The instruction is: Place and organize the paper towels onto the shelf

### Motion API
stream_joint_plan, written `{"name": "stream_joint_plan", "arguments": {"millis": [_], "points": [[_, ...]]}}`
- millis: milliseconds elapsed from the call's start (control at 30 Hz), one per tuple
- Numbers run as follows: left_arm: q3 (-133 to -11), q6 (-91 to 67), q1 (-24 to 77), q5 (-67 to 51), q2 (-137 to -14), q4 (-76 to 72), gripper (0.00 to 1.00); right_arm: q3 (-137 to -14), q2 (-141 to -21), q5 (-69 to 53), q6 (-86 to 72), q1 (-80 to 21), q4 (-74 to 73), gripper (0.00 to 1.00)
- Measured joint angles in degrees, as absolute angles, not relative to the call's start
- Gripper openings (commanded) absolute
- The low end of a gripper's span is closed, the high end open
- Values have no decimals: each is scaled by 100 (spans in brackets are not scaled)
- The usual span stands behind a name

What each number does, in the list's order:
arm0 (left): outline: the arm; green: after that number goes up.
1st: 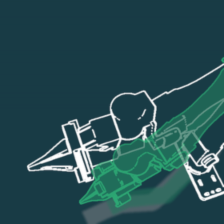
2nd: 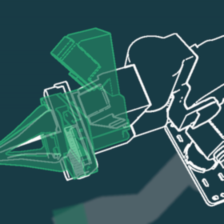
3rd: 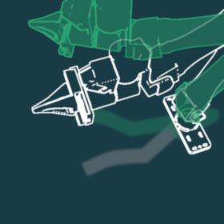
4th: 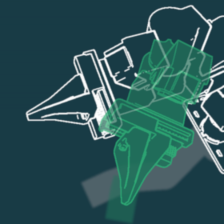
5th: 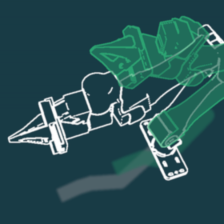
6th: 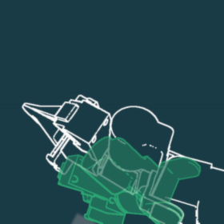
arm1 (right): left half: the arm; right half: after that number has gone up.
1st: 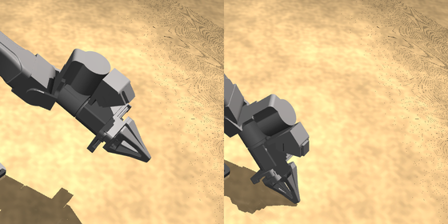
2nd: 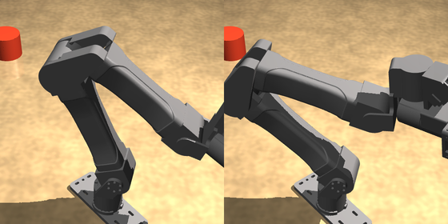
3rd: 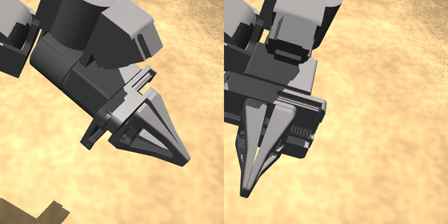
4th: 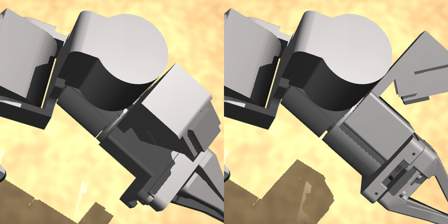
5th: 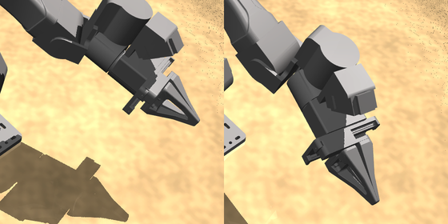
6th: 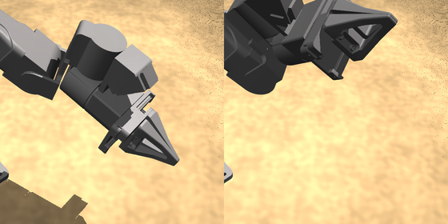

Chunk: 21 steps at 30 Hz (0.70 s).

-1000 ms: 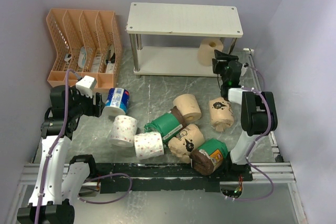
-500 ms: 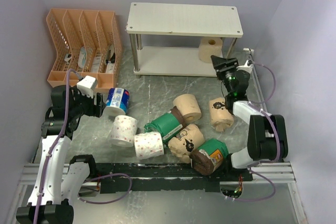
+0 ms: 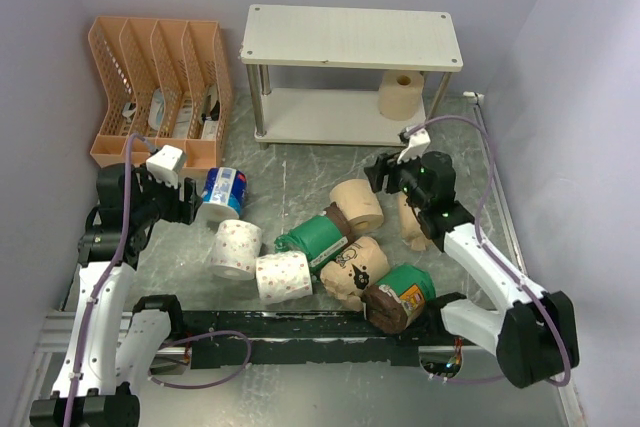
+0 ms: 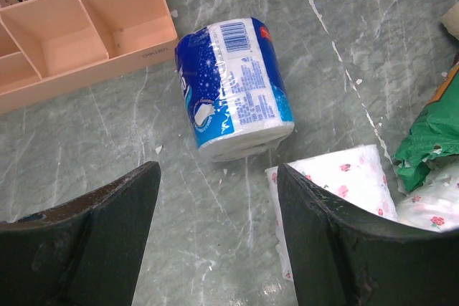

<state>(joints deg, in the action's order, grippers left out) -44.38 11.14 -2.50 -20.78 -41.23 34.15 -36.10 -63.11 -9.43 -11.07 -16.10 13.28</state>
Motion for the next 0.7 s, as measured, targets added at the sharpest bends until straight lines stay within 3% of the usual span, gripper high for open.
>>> {"name": "stream_joint_plan", "arguments": {"millis": [400,700], "points": [[-4438,1114,-89,-2080,-4097,3415,77,-4307,-5957,-585,497,-2176,-1406,58],[-4438,1114,-58,-2080,-4058,3415,77,-4309,-5599,-445,565,-2906,-2574,63]]}}
